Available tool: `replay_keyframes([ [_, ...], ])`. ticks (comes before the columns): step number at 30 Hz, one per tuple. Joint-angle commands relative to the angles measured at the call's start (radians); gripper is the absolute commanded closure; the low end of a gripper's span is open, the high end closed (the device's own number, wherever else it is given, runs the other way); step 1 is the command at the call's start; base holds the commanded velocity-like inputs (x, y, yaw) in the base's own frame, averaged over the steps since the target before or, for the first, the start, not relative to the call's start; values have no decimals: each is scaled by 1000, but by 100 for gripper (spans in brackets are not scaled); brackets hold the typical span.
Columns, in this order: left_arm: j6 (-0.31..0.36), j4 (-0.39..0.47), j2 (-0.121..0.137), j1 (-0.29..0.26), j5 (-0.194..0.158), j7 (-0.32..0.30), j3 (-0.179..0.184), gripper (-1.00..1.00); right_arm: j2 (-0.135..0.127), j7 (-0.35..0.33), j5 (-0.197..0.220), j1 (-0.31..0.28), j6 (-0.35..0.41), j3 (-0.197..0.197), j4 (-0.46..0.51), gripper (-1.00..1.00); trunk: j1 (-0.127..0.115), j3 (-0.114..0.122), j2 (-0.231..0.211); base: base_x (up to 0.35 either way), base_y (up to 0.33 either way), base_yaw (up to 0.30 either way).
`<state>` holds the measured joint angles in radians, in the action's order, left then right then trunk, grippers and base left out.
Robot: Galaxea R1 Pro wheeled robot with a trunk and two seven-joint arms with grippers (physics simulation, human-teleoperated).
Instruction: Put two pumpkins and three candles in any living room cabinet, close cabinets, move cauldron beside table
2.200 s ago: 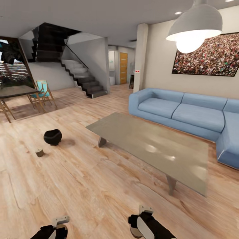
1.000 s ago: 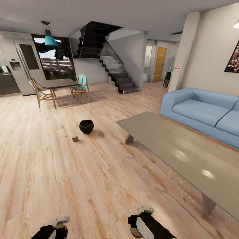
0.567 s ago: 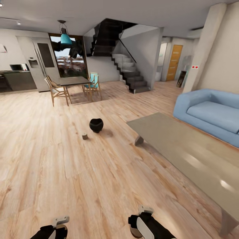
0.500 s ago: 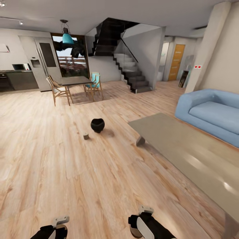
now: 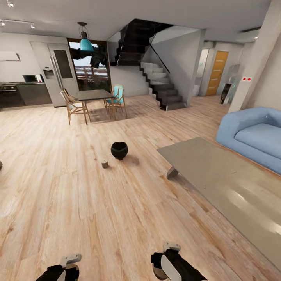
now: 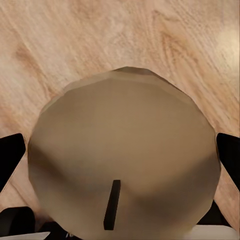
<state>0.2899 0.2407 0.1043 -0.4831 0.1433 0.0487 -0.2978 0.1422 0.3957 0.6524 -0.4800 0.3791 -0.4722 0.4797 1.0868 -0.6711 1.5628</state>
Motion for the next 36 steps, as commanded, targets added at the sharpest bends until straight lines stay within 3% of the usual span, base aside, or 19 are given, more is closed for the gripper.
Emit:
replay_keyframes([
  [1, 0, 0, 0, 0, 1, 0, 0, 100, 0, 0, -1, 0, 0, -1, 0, 100, 0, 0, 0, 333, 77, 265],
  [11, -52, -23, -1, 0, 1, 2, 0, 100, 0, 0, -5, 0, 0, -3, -1, 100, 0, -3, 0, 333, 23, 279],
  [36, -54, -24, -3, 0, 1, 2, 1, 100, 2, 6, -5, 0, -2, -4, -1, 100, 0, -16, 0, 333, 0, 282],
])
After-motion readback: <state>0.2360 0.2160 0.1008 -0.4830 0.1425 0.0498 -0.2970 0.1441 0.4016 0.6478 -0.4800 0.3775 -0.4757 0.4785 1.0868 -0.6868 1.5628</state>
